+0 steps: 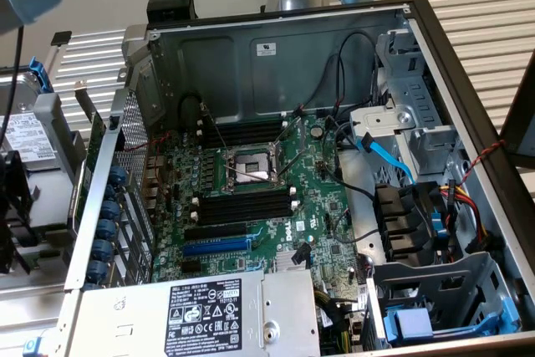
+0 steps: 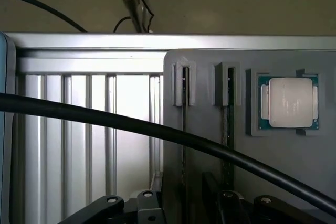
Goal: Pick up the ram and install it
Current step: 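Pick up the ram and move it above insertion slot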
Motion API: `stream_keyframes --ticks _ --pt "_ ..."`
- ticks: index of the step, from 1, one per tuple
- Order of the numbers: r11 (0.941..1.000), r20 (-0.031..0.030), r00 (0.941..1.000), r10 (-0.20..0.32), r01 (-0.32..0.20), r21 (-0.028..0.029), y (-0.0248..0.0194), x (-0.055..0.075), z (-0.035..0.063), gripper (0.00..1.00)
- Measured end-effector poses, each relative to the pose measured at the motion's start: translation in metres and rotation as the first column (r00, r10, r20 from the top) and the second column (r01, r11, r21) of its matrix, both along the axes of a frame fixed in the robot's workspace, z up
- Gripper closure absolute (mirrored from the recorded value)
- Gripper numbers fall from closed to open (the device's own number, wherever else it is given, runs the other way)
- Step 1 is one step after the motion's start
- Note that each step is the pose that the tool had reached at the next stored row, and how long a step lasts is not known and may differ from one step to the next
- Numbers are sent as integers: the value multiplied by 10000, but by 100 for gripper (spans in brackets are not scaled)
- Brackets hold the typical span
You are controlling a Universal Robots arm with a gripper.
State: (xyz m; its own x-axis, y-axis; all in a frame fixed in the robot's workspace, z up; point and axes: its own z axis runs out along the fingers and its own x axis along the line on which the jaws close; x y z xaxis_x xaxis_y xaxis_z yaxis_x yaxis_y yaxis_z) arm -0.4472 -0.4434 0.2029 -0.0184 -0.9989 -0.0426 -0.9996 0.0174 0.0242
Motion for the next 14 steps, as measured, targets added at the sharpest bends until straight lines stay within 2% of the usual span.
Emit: stream_keyframes --ticks 3,7,14 --pt "10000 -24 10000 0 0 32 3 1 -10 58" --pt "10000 -132 9999 1 0 43 4 1 -15 58" --pt "10000 -137 9999 2 -1 53 6 1 -27 58"
